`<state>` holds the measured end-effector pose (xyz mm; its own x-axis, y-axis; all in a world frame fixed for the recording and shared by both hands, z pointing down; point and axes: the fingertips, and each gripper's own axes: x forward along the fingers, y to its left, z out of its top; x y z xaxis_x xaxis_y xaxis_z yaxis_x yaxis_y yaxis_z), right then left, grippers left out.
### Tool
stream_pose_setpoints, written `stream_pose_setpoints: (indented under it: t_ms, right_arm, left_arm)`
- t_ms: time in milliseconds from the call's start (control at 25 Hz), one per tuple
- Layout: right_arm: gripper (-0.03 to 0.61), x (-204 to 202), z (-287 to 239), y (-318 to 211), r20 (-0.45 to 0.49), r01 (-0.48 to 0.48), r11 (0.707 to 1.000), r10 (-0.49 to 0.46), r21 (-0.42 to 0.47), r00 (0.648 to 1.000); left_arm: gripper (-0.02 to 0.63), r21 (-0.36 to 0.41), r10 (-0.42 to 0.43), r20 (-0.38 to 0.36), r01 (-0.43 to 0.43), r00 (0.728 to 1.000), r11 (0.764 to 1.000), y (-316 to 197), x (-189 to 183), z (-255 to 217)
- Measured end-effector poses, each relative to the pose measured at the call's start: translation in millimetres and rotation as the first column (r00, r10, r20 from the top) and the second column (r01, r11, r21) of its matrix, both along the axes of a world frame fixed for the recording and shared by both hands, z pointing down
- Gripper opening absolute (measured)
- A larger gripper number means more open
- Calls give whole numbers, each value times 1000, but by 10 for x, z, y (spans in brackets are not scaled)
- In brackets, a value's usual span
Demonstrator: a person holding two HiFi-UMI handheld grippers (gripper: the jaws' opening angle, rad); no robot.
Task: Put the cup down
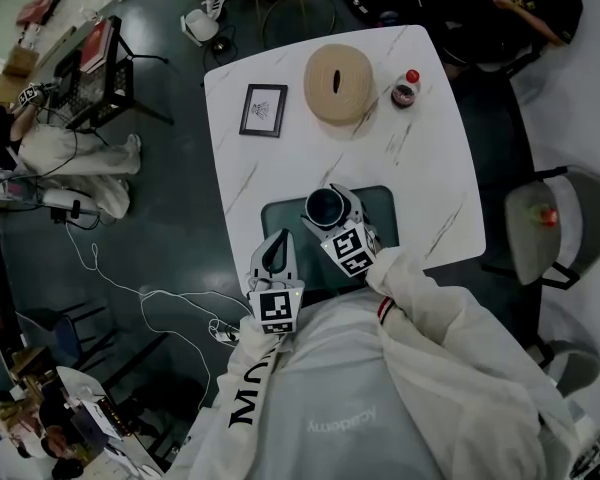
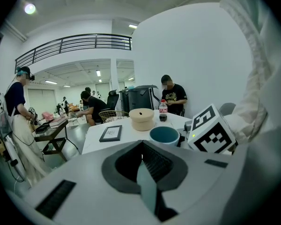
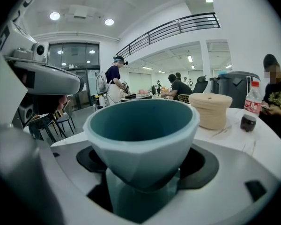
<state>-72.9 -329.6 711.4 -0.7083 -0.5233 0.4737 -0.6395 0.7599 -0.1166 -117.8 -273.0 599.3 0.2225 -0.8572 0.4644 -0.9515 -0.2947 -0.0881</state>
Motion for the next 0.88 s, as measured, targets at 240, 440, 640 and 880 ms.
stream_pose_setpoints:
  t_ms: [240, 440, 640, 880]
  right_arm:
    - [428, 30, -4, -20, 11, -37, 999, 37, -27, 999]
    - [434, 111, 14, -28, -1, -70, 997, 70, -34, 998]
    - [434, 162, -18, 47, -13, -74, 997, 74, -38, 997]
    - [436, 306, -115, 172, -35, -128, 991, 126, -47, 991]
  left_arm:
    - [11, 6, 9, 0, -9, 1000, 1000, 75, 0, -37]
    - [11, 16, 21, -2, -21, 1000, 1000, 165, 17, -59]
    - [11, 23, 26, -6, -26, 1000, 999, 258, -1, -60]
    - [11, 43, 37, -13, -36, 999, 998, 411, -58, -130]
